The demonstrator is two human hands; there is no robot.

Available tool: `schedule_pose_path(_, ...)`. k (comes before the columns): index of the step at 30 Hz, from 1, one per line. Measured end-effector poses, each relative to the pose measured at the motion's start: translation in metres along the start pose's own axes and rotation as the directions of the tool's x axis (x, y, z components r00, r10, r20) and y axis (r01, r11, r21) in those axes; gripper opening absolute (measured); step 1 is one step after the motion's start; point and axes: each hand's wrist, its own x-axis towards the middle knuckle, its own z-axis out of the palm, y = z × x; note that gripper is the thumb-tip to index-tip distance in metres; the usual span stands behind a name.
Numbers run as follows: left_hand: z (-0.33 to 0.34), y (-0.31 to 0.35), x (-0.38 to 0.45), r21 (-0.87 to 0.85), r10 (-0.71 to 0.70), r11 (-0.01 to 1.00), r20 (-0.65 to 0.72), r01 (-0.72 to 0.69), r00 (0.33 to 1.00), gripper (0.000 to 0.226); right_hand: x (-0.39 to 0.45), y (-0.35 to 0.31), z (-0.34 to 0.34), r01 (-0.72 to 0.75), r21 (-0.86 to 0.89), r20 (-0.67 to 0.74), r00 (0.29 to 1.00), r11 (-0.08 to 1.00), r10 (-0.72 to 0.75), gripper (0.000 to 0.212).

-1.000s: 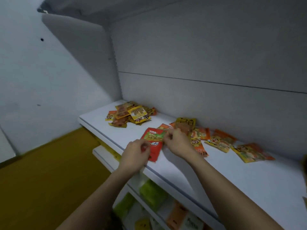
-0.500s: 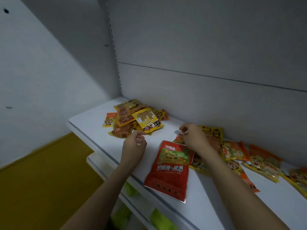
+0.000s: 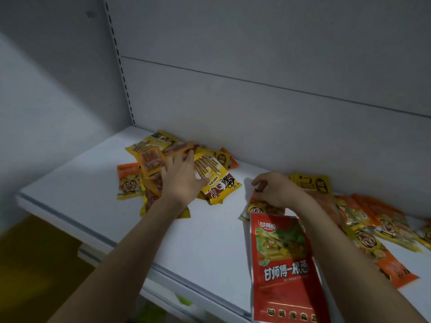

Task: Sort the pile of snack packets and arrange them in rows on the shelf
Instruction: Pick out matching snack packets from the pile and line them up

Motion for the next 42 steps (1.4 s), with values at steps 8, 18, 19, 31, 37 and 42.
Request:
schedule_pose_path(8, -0.010, -0.006, 0.006, -0.312, 0.066, 0.943, -0.164, -0.115, 0.984, 0.076, 0.021, -0.022, 0.007, -0.043, 0.002, -0.054, 0.998, 0.999, 0.043, 0.025)
schedule_pose_path(18, -0.002, -0.033, -0.042, -0.958, -0.606, 0.248, -0.270, -0.144, 0.748, 0.034, 0.033, -0.062, -0.009, -0.087, 0.271, -0.156, 0.979, 0.959, 0.133, 0.023)
schedule_pose_path(19, 0.000, -0.034, -0.045, -0.962, -0.628, 0.232, -0.262, -0.145, 0.733, 0.034, 0.034, -0.068, -0.003, -0.088, 0.267, -0.125, 0.984, 0.960, 0.125, 0.022)
schedule_pose_path(31, -0.005, -0.030, -0.053, -0.854, -0.588, 0.466, -0.494, -0.231, 0.641, 0.020, -0.017, -0.037, 0.008, 0.188, 0.412, -0.288, 0.955, 0.892, -0.069, 0.021)
schedule_pose_path(37, 0.010, 0.036, -0.062, -0.975, -0.412, 0.113, -0.221, -0.191, 0.884, 0.030, -0.067, 0.063, -0.036, 0.027, 0.308, -0.547, 0.823, 0.951, 0.154, 0.021)
schedule_pose_path(42, 0.049, 0.115, -0.080, -0.999, -0.122, -0.043, 0.002, -0.003, 0.993, 0.032, -0.098, 0.095, -0.035, -0.198, 0.204, -0.398, 0.878, 0.959, 0.266, 0.049)
